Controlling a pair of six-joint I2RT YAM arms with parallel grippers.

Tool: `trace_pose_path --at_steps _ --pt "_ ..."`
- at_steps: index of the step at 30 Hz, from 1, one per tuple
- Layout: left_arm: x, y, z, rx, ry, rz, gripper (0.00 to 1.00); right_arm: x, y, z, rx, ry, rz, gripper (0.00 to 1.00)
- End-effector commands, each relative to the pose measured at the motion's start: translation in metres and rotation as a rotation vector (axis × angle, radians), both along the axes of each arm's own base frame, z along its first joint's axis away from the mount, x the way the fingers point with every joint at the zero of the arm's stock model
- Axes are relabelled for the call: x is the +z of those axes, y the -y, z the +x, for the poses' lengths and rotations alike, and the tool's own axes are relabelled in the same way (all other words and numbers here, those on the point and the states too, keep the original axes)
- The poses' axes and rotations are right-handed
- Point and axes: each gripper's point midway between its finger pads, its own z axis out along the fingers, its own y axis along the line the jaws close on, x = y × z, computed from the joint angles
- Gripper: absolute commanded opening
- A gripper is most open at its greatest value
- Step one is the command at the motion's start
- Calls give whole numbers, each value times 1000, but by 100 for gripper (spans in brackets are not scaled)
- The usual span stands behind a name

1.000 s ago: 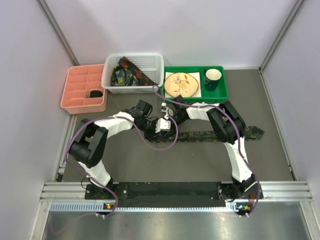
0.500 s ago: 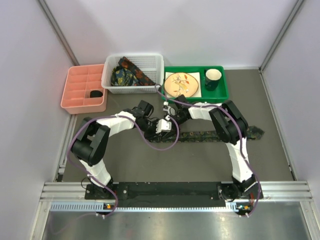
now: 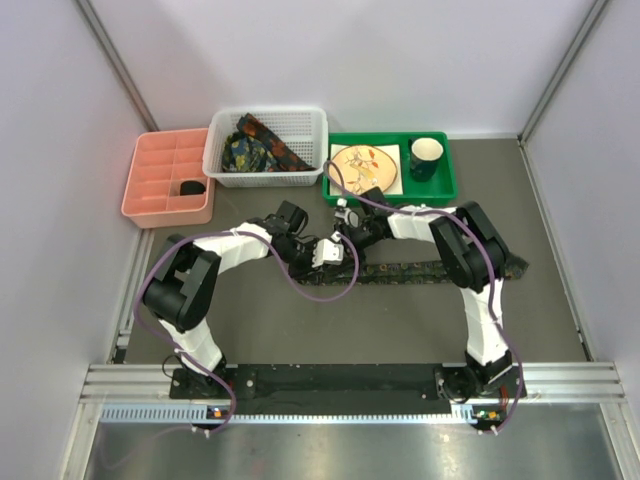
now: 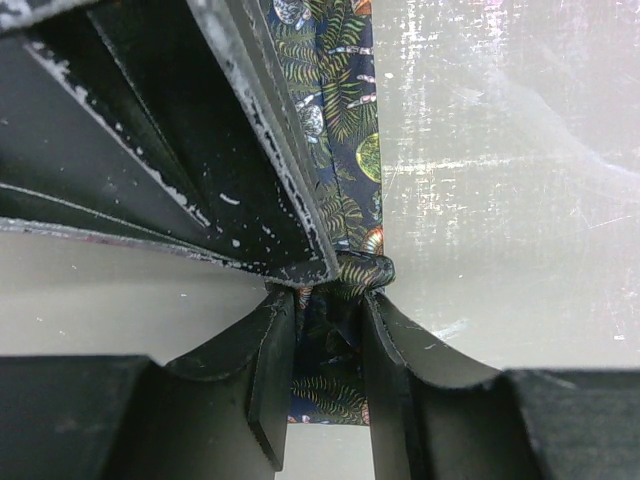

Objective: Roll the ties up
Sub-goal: Roll the tie at the center of the board.

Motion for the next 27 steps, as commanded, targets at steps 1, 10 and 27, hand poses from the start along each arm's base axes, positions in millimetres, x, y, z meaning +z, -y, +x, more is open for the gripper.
trace_pose_path --at_steps 1,10,27 --pt "-24 -18 -8 4 -40 106 36 10 -16 7 18 38 49 36" --pt "-22 -16 -6 5 -39 103 37 -3 -27 2 51 39 30 17" --pt "63 16 -21 -100 148 -153 86 -9 -22 1 96 42 1 0"
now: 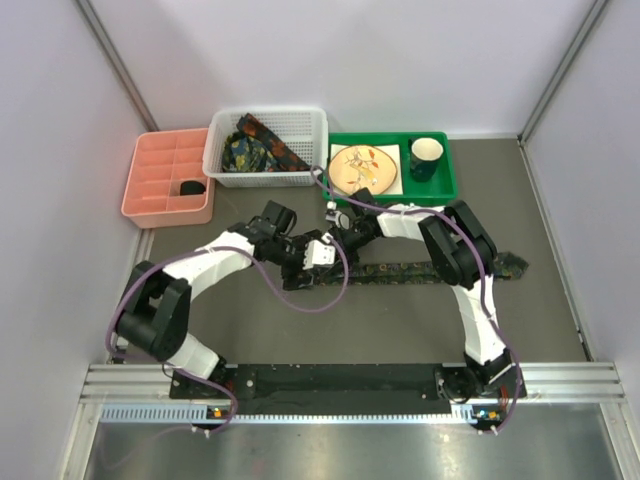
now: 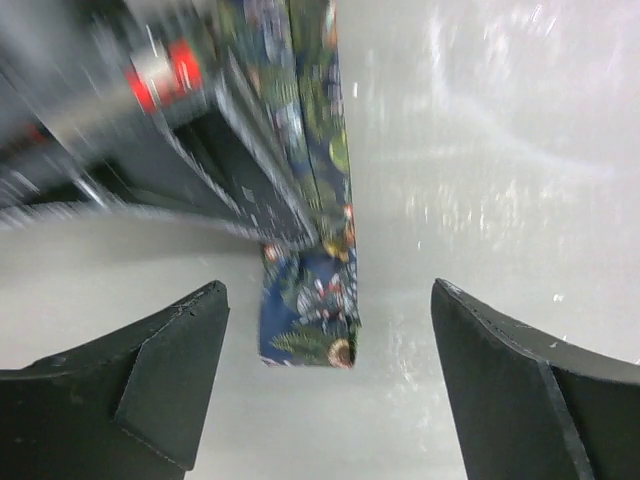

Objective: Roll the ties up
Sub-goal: Roll the tie at the center of the board.

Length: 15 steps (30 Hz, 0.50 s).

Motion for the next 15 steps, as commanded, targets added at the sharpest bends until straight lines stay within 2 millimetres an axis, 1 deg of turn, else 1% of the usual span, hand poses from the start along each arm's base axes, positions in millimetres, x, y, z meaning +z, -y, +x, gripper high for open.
trace_pose_path --at_steps 1,2,3,4,5,6,7,8,10,12,13,14,15 --pt "25 37 -10 -96 74 -92 85 5 -7 4 26 28 33 0" --pt "25 43 -6 -85 86 -89 85 6 -8 4 27 30 36 0" --pt "25 51 -7 -86 87 -96 85 7 -8 4 25 26 39 0" --pt "24 62 -14 -105 82 -95 85 7 -9 5 25 25 43 0" --pt "20 70 -14 -114 96 -96 85 9 -9 5 26 28 46 0" --pt "17 74 -12 -110 114 -76 84 8 -10 5 25 27 46 0" --pt "14 84 -18 -117 117 -77 85 8 -9 5 26 24 45 0" --pt "9 90 -17 -120 123 -74 85 8 -8 5 26 24 44 0" --pt "6 98 -18 -118 128 -57 85 7 -8 3 29 20 45 0" --pt "-8 103 -19 -135 127 -22 84 5 -7 1 31 18 44 0" --pt "-9 106 -17 -153 140 -13 83 5 -7 1 29 18 44 0" --pt "-17 105 -21 -177 131 10 82 4 -8 2 28 18 45 0" --pt "-20 106 -24 -195 128 18 78 4 -8 2 25 14 47 0"
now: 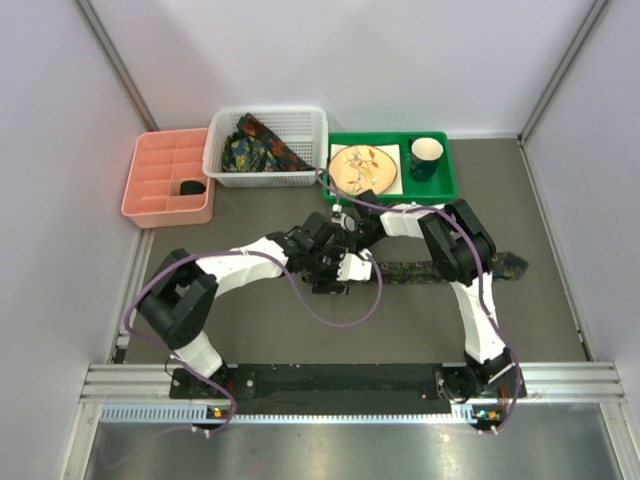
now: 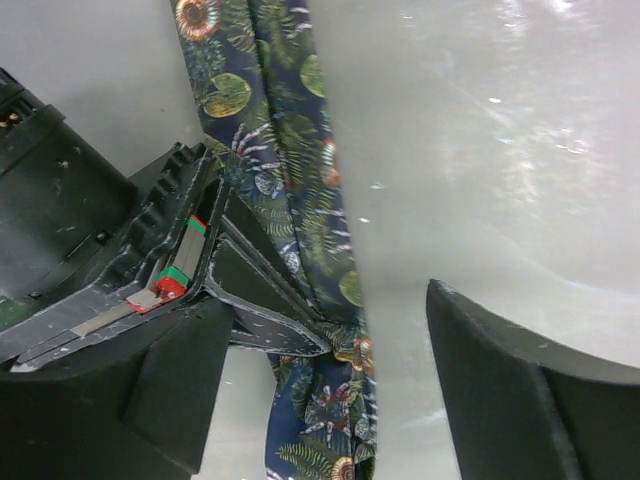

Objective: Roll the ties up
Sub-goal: Roll the tie at the center of the board.

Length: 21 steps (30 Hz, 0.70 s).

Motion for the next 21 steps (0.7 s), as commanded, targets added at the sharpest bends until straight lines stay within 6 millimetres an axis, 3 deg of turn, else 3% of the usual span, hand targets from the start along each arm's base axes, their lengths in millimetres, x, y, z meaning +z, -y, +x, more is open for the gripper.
trace_pose_path --at_steps 1,6,12,13,16,21 --pt "-12 34 -15 -142 3 -29 77 15 -18 3 24 48 64 0" --pt "-4 35 -24 -154 43 -50 73 13 -16 2 24 49 60 0" --pt "-5 -5 -20 11 21 31 73 13 -15 0 24 53 57 0" --pt "8 -8 -18 10 58 3 73 12 -15 0 23 51 57 0" --pt "22 -17 -25 -29 107 -50 73 13 -16 1 22 49 61 0" --pt "46 1 -44 -140 85 -178 76 14 -17 2 21 51 59 0"
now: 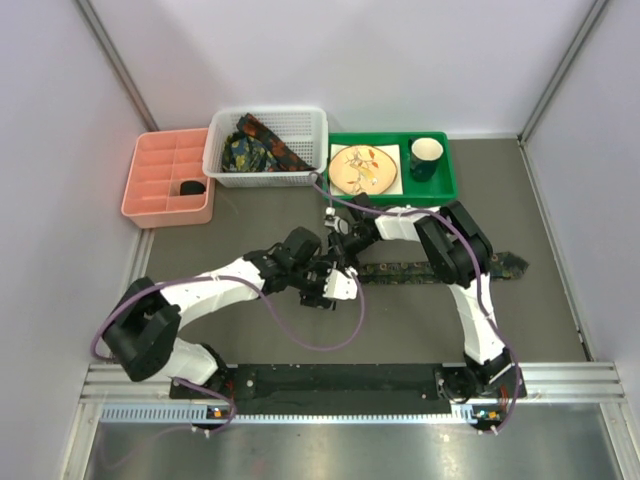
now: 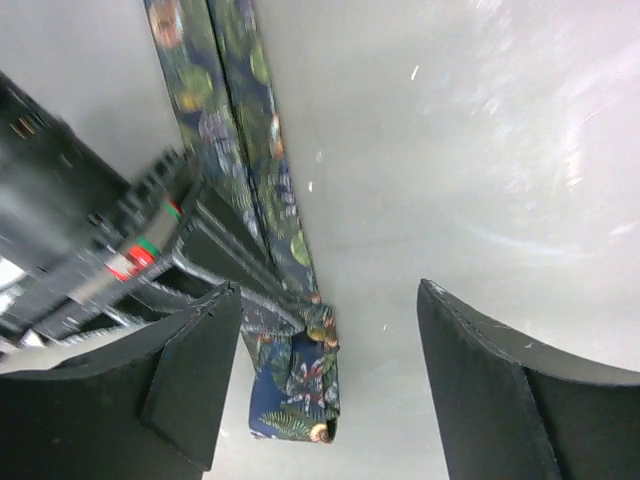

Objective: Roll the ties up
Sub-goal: Roll the tie at the center of the board.

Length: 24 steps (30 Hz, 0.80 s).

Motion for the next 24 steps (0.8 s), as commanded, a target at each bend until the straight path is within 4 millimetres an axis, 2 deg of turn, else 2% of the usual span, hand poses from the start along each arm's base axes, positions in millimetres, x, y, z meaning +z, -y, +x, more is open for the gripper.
trace_pose_path --at_steps 1,3,5,6,7,9,10,12,13,16,24 --pt "30 30 -17 -132 -27 -159 77 11 -8 10 -1 50 39 0" --pt "39 46 -13 -135 -41 -193 78 12 -9 10 -2 54 43 0" --pt "28 58 -9 -138 -57 -177 79 13 -9 12 -8 50 46 0" --pt "33 67 -2 -139 -37 -191 79 14 -10 11 -6 51 49 0" --pt "23 72 1 -138 -57 -179 80 13 -11 11 -7 48 49 0" --pt "24 85 12 -130 -52 -195 80 14 -11 12 -10 49 52 0" --pt "10 87 14 -127 -74 -167 81 14 -11 12 -10 49 52 0" --pt "9 96 24 -114 -76 -161 81 14 -11 11 -7 44 53 0" --pt "-3 96 26 -108 -94 -139 81 14 -11 11 -5 48 54 0" --pt "-12 99 28 -129 -99 -120 81 12 -10 10 -3 44 48 0" --pt "-27 96 29 -108 -166 -61 82 3 -4 6 2 21 29 0"
